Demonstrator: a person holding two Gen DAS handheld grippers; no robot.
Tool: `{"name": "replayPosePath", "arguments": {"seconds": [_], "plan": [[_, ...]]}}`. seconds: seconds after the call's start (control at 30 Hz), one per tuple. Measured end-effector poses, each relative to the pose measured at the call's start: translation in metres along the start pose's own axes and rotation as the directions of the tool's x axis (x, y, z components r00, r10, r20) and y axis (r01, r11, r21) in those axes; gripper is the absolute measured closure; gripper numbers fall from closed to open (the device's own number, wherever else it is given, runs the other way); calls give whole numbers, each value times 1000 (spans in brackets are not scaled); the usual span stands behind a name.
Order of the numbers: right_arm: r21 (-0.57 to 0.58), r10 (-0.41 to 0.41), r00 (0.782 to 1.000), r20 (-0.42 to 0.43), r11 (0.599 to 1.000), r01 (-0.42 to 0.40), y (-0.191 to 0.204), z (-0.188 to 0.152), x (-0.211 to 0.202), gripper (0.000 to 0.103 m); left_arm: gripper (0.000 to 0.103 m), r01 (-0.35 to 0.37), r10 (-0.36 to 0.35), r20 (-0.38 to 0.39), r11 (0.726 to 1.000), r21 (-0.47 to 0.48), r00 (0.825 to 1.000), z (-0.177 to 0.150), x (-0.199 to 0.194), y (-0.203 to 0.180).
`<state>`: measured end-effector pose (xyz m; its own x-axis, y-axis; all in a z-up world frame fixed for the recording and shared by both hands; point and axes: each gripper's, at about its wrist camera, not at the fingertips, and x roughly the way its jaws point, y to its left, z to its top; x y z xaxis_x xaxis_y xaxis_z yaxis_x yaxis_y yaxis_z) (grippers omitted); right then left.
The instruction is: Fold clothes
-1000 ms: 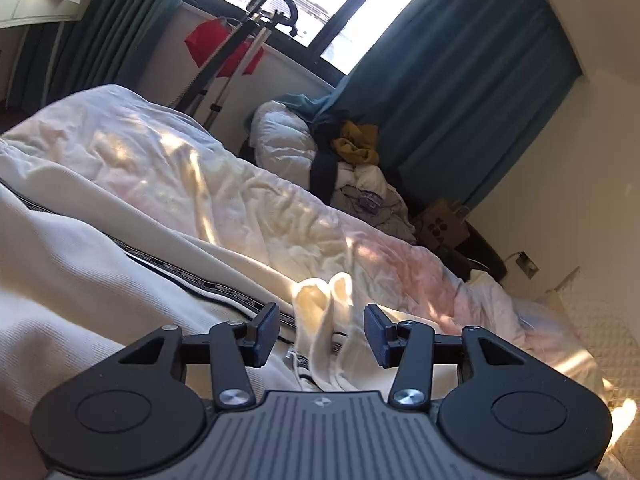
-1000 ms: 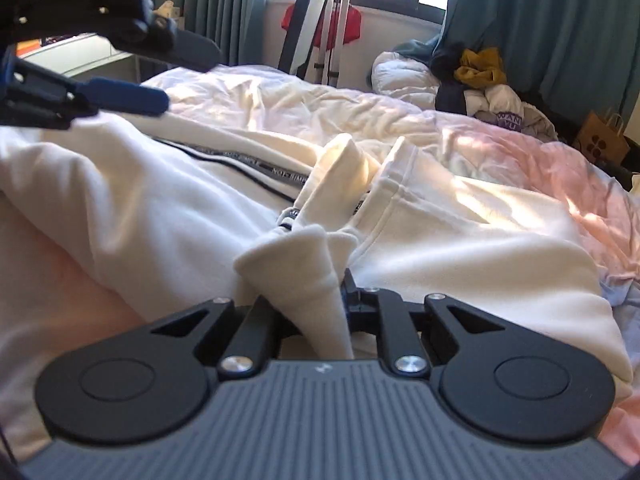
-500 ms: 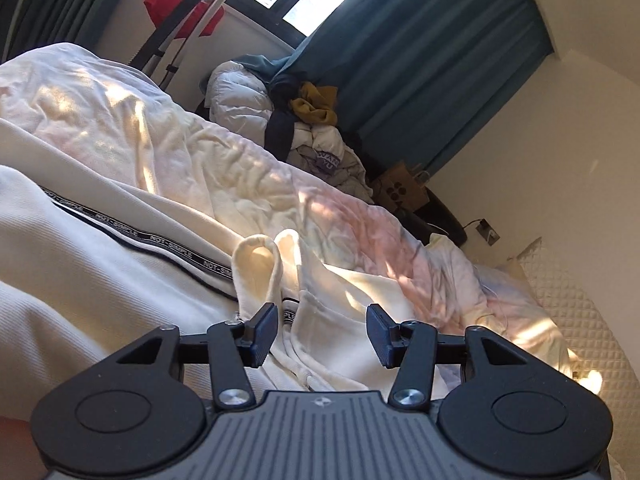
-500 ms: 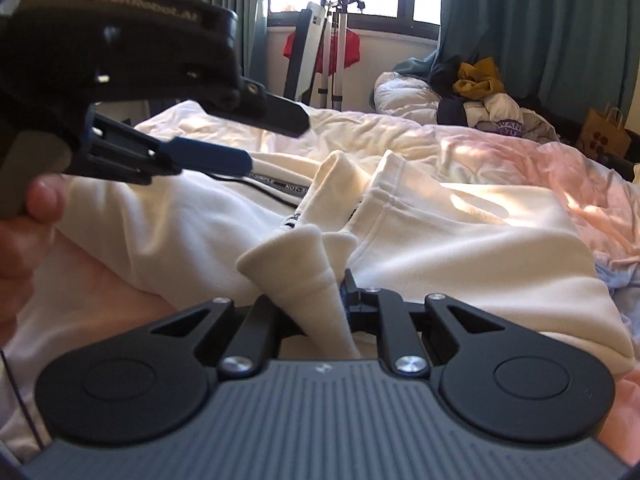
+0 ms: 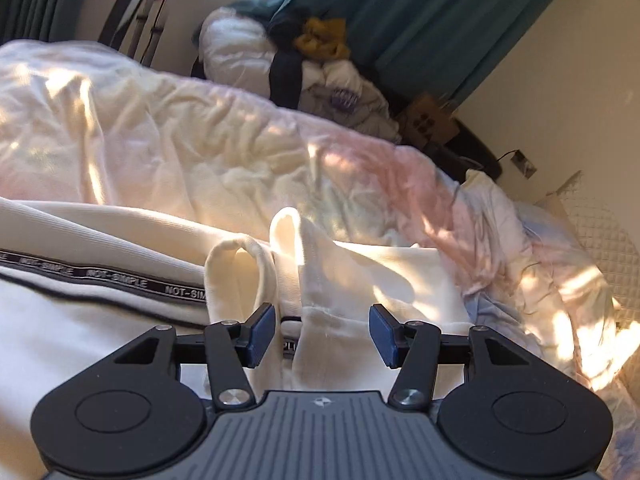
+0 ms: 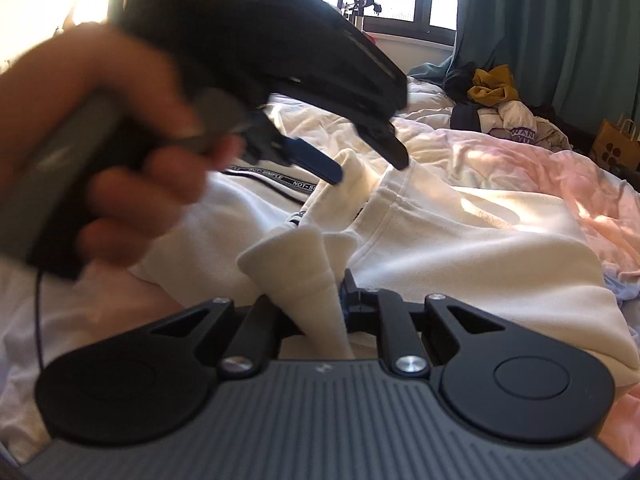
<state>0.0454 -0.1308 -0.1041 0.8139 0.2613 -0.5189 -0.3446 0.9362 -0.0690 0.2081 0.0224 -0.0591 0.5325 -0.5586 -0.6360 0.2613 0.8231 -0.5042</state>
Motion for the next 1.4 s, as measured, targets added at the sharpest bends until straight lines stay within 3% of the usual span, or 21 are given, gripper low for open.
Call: {"name": "replayPosePath", "arguments": {"seconds": [0.1, 0.23, 0.37, 0.47, 0.57, 0.67, 0.8, 0.97, 1.1, 1.17, 1.27, 1.4], "plan": [[-12, 2, 1000, 4, 1000, -2, 2, 0, 1, 89, 49, -15, 15, -60, 1000, -7, 998, 10, 24, 4], [-43, 0, 1000, 10, 999, 1, 4, 0, 5, 89, 68, -75, 79, -113, 996, 39, 990, 18, 46, 0], [-63, -1, 1000, 22, 998, 3, 5, 2, 4, 89, 91, -132, 138, -83, 988, 74, 987, 24, 47, -7], [-64, 1, 997, 76, 998, 3, 4, 7, -5, 89, 94, -107, 108, -19, 991, 76, 994, 32, 25, -13], [-74, 15, 993, 117, 997, -7, 6, 12, -11, 89, 94, -100, 99, 18, 991, 87, 995, 42, 2, -16], [-91, 46, 994, 96, 995, -38, 10, 12, -5, 89, 94, -132, 130, 30, 987, 90, 991, 43, -5, -7], [-90, 83, 995, 62, 993, -77, 12, 11, 3, 89, 94, -162, 163, 2, 982, 96, 987, 26, 13, 19], [-45, 111, 994, 18, 993, -110, 7, 9, 12, 89, 85, -129, 128, 22, 991, 26, 992, 14, 13, 38], [-39, 105, 994, 18, 994, -105, 8, 11, 9, 87, 80, -129, 127, 58, 991, 26, 990, 13, -14, 34], [-27, 103, 994, 22, 994, -103, 9, 12, 5, 87, 73, -135, 133, 80, 991, 18, 988, 9, -30, 33], [9, 107, 994, 27, 994, -107, 5, 13, -4, 81, 59, -157, 157, 114, 988, -13, 981, -1, -58, 32], [56, 160, 984, 74, 985, -164, -6, 15, -28, 68, 59, -212, 216, 159, 976, -37, 963, -27, -94, 29]]}}
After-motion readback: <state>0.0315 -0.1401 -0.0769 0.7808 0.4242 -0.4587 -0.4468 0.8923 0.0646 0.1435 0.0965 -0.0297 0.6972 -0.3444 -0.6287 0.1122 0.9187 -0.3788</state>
